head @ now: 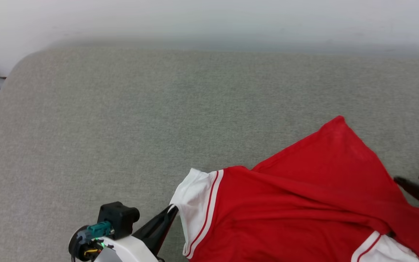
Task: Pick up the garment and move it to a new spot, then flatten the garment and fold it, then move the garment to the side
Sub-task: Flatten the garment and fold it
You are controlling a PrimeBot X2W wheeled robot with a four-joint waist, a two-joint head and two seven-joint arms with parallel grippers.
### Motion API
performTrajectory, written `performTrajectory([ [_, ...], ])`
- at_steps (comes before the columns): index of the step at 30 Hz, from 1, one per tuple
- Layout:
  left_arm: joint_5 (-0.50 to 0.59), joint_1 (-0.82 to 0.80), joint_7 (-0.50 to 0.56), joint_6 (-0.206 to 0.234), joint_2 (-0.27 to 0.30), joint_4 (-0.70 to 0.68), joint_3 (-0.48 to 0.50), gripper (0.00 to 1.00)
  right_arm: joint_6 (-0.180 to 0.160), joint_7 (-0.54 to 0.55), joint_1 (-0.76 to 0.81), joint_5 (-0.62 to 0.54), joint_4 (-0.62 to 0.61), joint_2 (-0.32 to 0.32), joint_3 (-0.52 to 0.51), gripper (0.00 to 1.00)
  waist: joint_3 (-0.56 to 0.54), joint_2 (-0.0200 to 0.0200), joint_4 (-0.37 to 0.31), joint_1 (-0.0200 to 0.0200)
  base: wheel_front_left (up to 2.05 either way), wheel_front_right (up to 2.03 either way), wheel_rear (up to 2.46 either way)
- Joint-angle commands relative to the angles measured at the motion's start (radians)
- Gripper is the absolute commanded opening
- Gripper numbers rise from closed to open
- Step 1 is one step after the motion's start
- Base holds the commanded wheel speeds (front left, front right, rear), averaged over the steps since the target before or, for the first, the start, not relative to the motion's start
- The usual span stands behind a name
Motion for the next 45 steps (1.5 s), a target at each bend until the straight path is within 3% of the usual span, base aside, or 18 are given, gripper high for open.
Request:
performTrajectory([
  [1,0.004,-0.020,0.000,-0.003,0.003,-0.007,0.003,0.00,-0.001,0.014,-0.050,0.000,-0.001,0.006,0.017,1.00,0.028,-0.0001,0.028,0.0000,0.00,0.00,0.00],
  [10,0.013,-0.081,-0.006,-0.030,-0.011,-0.017,-0.013,0.00,-0.001,0.044,-0.283,-0.114,0.116,0.019,0.102,1.00,0.153,-0.0001,0.135,0.0000,0.00,0.00,0.00],
  [16,0.015,-0.119,-0.022,-0.054,-0.035,0.006,-0.031,0.00,-0.001,0.057,-0.386,-0.178,0.233,0.008,0.105,1.00,0.217,-0.0001,0.202,0.0000,0.00,0.00,0.00],
  [30,0.008,-0.153,-0.056,-0.080,-0.069,0.060,-0.057,0.00,-0.001,0.042,-0.417,-0.209,0.398,0.003,0.141,1.00,0.257,-0.0001,0.265,0.0000,0.00,0.00,0.00],
  [31,0.007,-0.155,-0.057,-0.080,-0.069,0.062,-0.057,0.00,-0.001,0.039,-0.415,-0.204,0.405,0.004,0.147,0.96,0.258,-0.0001,0.267,0.0000,0.00,0.00,0.00],
  [32,0.007,-0.157,-0.059,-0.081,-0.070,0.065,-0.057,0.00,-0.001,0.033,-0.414,-0.199,0.412,0.004,0.152,0.34,0.258,-0.0001,0.268,0.0000,0.00,0.00,0.00],
  [33,0.007,-0.157,-0.059,-0.081,-0.070,0.065,-0.057,0.00,-0.001,0.033,-0.414,-0.199,0.412,0.004,0.152,0.34,0.258,-0.0001,0.268,0.0000,0.00,0.00,0.00],
  [34,0.006,-0.159,-0.059,-0.081,-0.070,0.068,-0.057,0.00,-0.001,0.027,-0.413,-0.196,0.418,0.003,0.155,0.00,0.257,-0.0001,0.268,0.0000,0.00,0.00,0.00],
  [45,0.003,-0.144,-0.060,-0.065,-0.053,0.084,-0.047,0.00,-0.001,-0.149,-0.437,-0.151,0.454,-0.008,0.190,0.00,0.181,-0.0001,0.231,0.0000,0.00,0.00,0.00],
])
